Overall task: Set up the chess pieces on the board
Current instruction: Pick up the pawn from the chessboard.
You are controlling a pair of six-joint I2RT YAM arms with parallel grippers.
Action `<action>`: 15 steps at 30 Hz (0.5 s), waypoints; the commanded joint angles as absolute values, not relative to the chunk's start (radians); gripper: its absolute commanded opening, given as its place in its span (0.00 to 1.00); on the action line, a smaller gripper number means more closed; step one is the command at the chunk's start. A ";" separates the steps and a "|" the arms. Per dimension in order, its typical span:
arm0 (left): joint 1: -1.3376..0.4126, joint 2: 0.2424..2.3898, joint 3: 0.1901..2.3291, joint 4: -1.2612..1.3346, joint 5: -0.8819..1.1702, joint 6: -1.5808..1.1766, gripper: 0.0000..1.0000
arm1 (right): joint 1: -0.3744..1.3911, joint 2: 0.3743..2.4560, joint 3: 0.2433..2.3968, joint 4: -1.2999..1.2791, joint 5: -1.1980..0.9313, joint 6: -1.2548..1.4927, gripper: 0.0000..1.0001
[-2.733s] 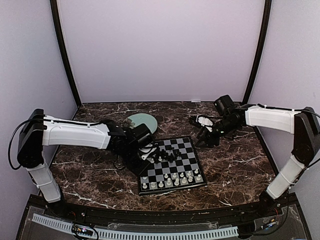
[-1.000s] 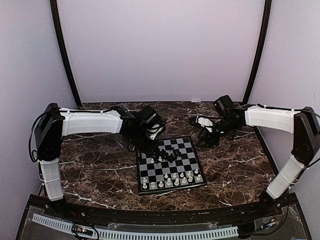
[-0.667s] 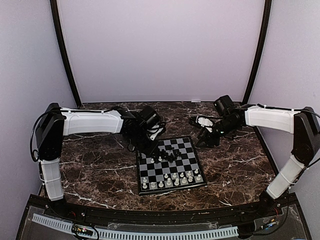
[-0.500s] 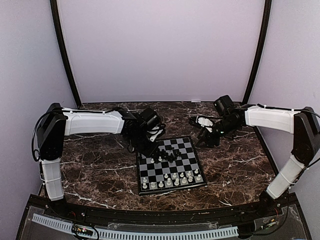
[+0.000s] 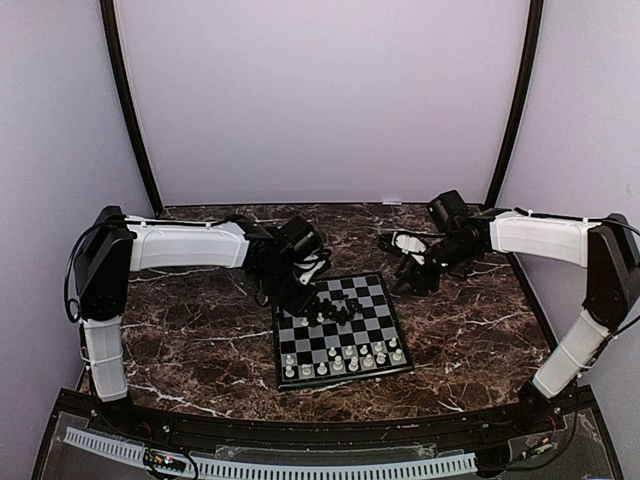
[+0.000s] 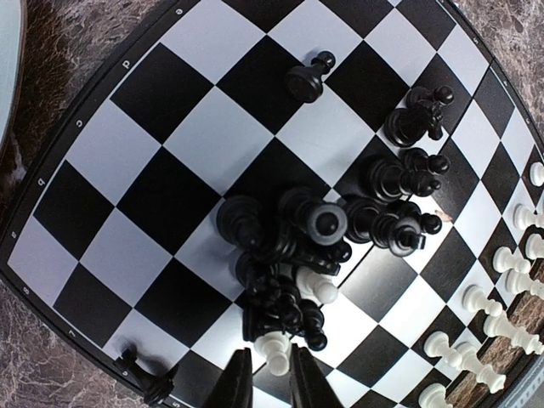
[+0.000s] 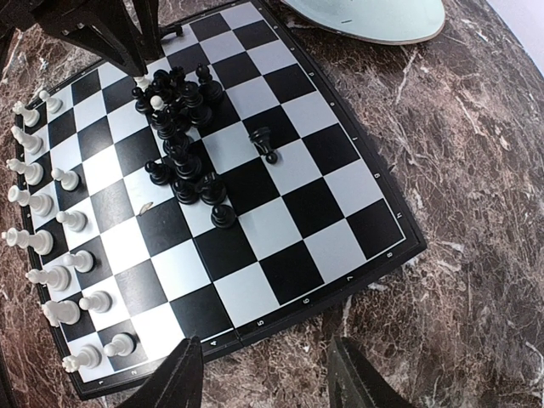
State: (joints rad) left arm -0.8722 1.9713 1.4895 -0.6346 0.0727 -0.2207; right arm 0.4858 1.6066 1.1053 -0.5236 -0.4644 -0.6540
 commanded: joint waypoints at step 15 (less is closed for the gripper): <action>-0.867 1.994 1.488 -0.655 0.084 -0.222 0.09 | 0.495 1.610 1.104 -0.523 -0.455 -0.662 0.52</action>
